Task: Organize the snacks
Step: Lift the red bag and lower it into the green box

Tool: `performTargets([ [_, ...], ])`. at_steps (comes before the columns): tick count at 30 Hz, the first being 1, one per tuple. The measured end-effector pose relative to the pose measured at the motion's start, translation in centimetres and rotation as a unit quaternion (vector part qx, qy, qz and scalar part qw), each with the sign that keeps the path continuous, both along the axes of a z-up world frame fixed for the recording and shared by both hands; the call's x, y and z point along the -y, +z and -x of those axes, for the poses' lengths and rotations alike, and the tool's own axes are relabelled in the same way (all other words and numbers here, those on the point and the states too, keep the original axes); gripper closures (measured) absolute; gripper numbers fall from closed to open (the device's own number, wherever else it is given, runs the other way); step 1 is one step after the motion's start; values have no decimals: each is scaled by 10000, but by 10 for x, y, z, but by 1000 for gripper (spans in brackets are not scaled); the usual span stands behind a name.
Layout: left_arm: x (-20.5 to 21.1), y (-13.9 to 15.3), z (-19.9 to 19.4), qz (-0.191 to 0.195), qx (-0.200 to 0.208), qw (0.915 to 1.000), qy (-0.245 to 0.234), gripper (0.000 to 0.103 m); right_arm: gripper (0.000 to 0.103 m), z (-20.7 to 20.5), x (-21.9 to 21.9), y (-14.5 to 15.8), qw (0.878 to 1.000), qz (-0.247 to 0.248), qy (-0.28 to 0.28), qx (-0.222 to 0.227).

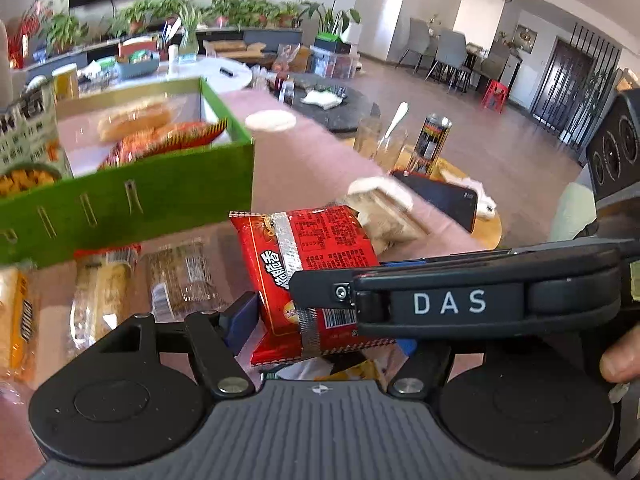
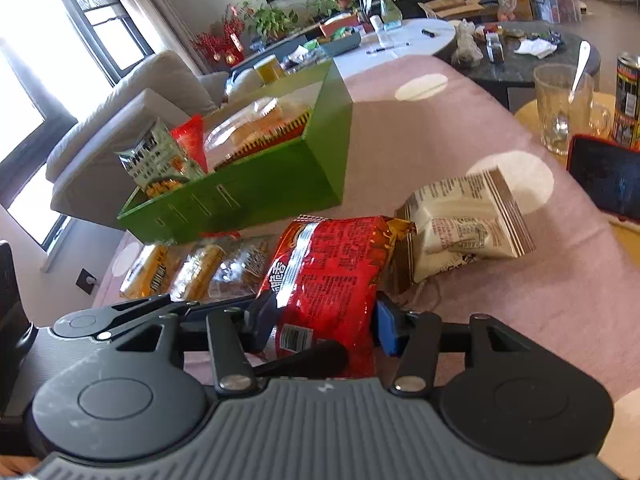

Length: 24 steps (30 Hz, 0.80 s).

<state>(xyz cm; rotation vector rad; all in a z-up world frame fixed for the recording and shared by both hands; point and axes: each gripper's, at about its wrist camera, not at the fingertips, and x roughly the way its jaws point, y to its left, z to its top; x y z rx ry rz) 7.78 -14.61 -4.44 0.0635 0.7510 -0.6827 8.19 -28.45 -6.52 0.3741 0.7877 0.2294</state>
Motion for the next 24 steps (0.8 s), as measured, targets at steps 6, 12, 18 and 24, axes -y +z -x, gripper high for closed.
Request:
performTargets([
  [6, -5, 27, 14, 87, 469, 9988, 81, 38, 47, 11, -1, 25, 9991, -50, 36, 410],
  [12, -15, 48, 21, 117, 791, 9965, 232, 38, 47, 9, -9, 45, 9971, -87, 200, 727],
  [18, -23, 60, 14, 131, 963, 9945, 390, 38, 47, 0, -18, 62, 9943, -37, 367, 1003],
  [24, -25, 65, -3, 43, 1035, 9934, 495, 37, 46, -13, -23, 66, 9928, 29, 472, 1100],
])
